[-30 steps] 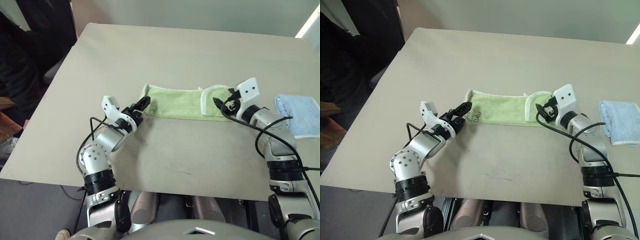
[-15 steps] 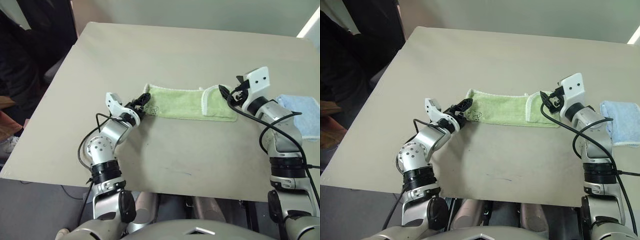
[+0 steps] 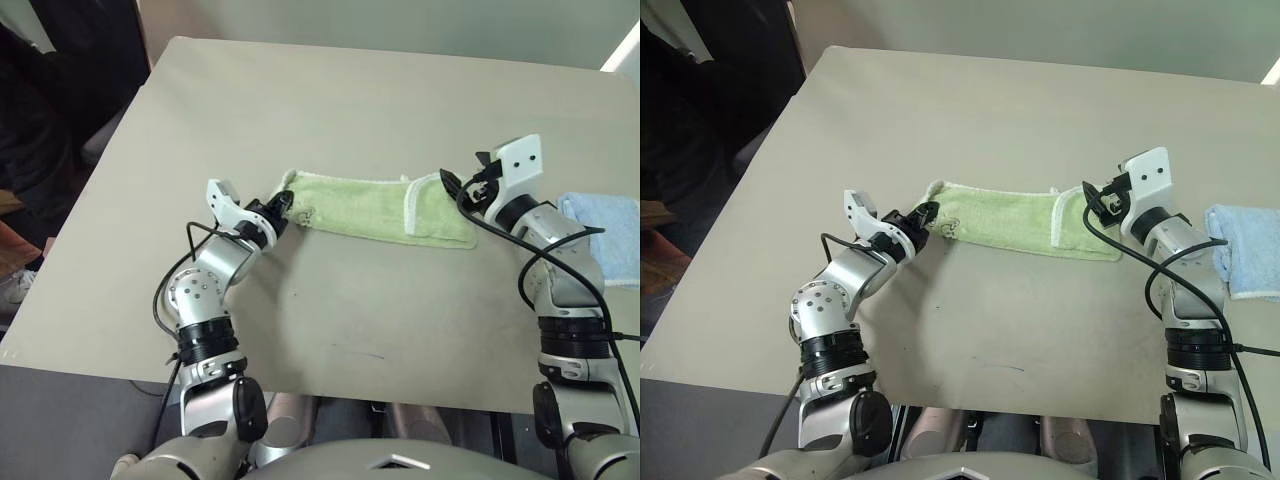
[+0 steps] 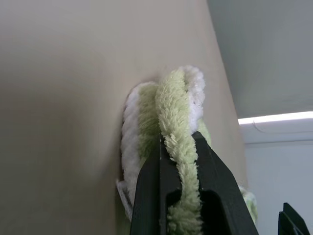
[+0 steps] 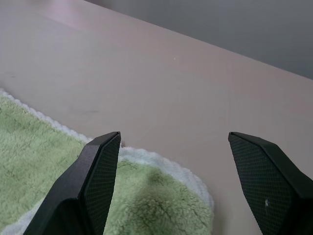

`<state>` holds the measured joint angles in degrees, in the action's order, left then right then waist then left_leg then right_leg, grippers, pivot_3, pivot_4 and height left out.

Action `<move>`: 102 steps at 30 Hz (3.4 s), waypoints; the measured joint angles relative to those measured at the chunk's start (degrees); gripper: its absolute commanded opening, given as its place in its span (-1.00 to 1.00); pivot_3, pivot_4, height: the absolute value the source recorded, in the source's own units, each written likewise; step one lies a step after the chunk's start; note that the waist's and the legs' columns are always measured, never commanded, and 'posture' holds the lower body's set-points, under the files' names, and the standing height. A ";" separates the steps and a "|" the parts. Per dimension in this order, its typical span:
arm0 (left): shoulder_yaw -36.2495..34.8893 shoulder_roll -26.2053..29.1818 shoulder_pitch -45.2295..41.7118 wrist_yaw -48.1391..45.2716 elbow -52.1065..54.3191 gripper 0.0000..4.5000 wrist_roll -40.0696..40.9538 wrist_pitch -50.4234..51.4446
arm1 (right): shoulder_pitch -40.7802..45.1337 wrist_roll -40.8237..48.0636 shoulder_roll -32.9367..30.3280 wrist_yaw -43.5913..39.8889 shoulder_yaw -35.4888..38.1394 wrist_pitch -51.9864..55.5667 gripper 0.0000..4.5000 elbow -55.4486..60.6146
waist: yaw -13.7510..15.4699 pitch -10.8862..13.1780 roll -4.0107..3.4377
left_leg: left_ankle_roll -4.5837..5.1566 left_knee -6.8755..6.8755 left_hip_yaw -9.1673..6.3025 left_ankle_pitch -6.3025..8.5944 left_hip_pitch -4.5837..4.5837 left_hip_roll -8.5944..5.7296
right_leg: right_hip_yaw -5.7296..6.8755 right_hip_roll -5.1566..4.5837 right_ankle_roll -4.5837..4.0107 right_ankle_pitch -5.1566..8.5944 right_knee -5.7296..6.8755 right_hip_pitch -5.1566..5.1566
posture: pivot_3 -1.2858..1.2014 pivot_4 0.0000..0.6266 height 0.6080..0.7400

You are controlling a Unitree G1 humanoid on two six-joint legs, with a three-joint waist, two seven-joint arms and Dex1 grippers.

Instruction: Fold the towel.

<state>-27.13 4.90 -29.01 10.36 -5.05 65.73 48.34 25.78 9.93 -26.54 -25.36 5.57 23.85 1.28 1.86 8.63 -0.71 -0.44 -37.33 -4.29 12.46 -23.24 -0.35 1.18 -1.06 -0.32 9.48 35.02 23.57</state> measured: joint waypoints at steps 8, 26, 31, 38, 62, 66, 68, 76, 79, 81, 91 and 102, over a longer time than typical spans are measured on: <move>1.22 11.02 -6.73 -7.50 0.10 -0.98 -2.43 -0.35 | 0.07 0.56 0.18 0.91 1.48 0.18 0.67 0.14 | 0.07 0.02 0.04 | -0.03 0.01 -0.02 0.00 -0.13 0.01 | 0.00 0.00 -0.01 -0.06 -0.01 0.13 | 0.03 -0.52 0.93; 47.74 3.19 -22.98 -37.41 -7.61 -0.98 -33.89 -2.47 | -4.63 7.85 -0.58 5.06 10.07 12.35 0.67 8.83 | 0.89 0.02 0.02 | 0.03 -0.79 0.03 0.31 -0.75 0.06 | 0.06 -0.11 0.35 -0.64 0.13 0.67 | 0.03 -0.52 0.93; 46.91 1.68 -23.28 -40.48 -11.50 -0.58 -37.25 -3.51 | -7.48 8.18 -0.25 6.90 11.38 14.49 0.67 12.31 | 0.63 0.03 0.01 | 0.12 -0.75 0.09 0.19 -0.77 0.09 | 0.06 -0.09 0.46 -0.68 0.15 0.69 | 0.03 -0.52 0.93; 37.90 -1.53 -23.44 -41.63 -12.86 0.58 -35.63 -2.94 | -7.50 8.66 0.22 7.84 11.40 15.64 0.67 14.47 | 0.66 0.03 0.02 | 0.31 -0.80 0.16 0.06 -0.84 0.02 | -0.12 -0.10 0.76 -0.86 0.04 0.67 | 0.03 -0.52 0.93; 29.18 6.44 -6.76 -38.98 0.83 -0.99 -41.53 -12.91 | -4.13 13.51 4.71 3.59 -0.73 16.70 -1.00 17.10 | 0.26 0.01 -0.01 | 0.92 -0.86 0.39 -0.03 -0.83 -0.12 | -0.79 -0.01 0.53 -1.10 0.01 0.79 | 0.03 -0.52 0.93; 33.36 5.90 -6.93 -39.91 -0.62 -0.99 -45.55 -15.12 | -3.76 10.49 6.09 3.42 -6.34 14.77 -1.00 12.92 | 0.27 0.00 -0.01 | 1.12 -0.90 0.44 0.03 -0.79 -0.13 | -0.93 0.01 0.56 -1.13 0.01 0.79 | 0.03 -0.52 0.93; 35.87 5.35 -7.81 -39.72 -5.53 -0.99 -48.71 -16.63 | -3.97 9.17 7.99 3.49 -7.59 14.26 -1.00 7.92 | 0.27 0.00 -0.01 | 1.16 -0.94 0.46 0.03 -0.78 -0.14 | -1.01 0.01 0.48 -1.24 0.01 0.81 | 0.03 -0.52 0.93; 39.15 4.16 -8.92 -39.79 -17.45 -0.99 -55.46 -23.29 | -3.94 4.47 9.25 4.11 -9.65 10.15 -1.00 -0.07 | 0.15 -0.17 -0.02 | 1.20 -0.94 0.51 0.05 -0.61 -0.15 | -1.06 0.01 0.49 -1.26 -0.01 0.64 | 0.03 -0.52 0.93; 37.29 3.61 -8.37 -40.74 -16.90 -0.99 -54.16 -23.28 | -4.78 4.38 9.35 4.14 -9.17 9.84 -1.00 1.46 | 0.15 -0.17 -0.02 | 1.22 -0.94 0.52 0.04 -0.64 -0.16 | -1.07 0.01 0.68 -1.16 -0.03 0.65 | 0.03 -0.52 0.93; 33.83 2.56 -7.04 -41.32 -14.53 -0.99 -50.87 -22.69 | -5.49 4.52 9.08 4.06 -8.70 9.83 -1.00 3.41 | 0.10 -0.16 -0.02 | 1.21 -0.94 0.54 0.05 -0.83 -0.16 | -1.08 0.01 0.66 -1.17 -0.01 0.85 | 0.03 -0.52 0.93; 12.96 2.00 -7.66 -32.72 -5.71 -0.57 -31.76 -6.71 | -6.95 10.31 2.65 0.70 0.11 11.22 -1.00 16.17 | -0.01 -0.15 0.00 | 0.70 -0.87 0.83 -0.11 -0.90 -0.11 | -1.13 0.01 0.80 -1.19 -0.02 0.98 | 0.03 -0.52 0.93; 6.24 -1.67 -8.18 -26.35 -8.91 0.99 -21.45 9.39 | -5.49 11.73 0.57 0.45 2.49 11.42 -1.00 16.91 | 0.02 -0.13 0.02 | 0.90 -0.92 1.11 -0.23 -0.83 -0.07 | -1.30 -0.01 0.64 -1.28 -0.01 0.97 | 0.03 -0.52 0.93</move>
<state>-20.89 3.23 -37.19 -15.99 -13.96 44.28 57.74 20.29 21.66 -25.98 -24.91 8.06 35.28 18.19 1.89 8.50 -0.70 0.46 -38.25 -3.17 12.23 -24.08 -0.42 -0.12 -1.07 0.32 8.19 35.01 24.54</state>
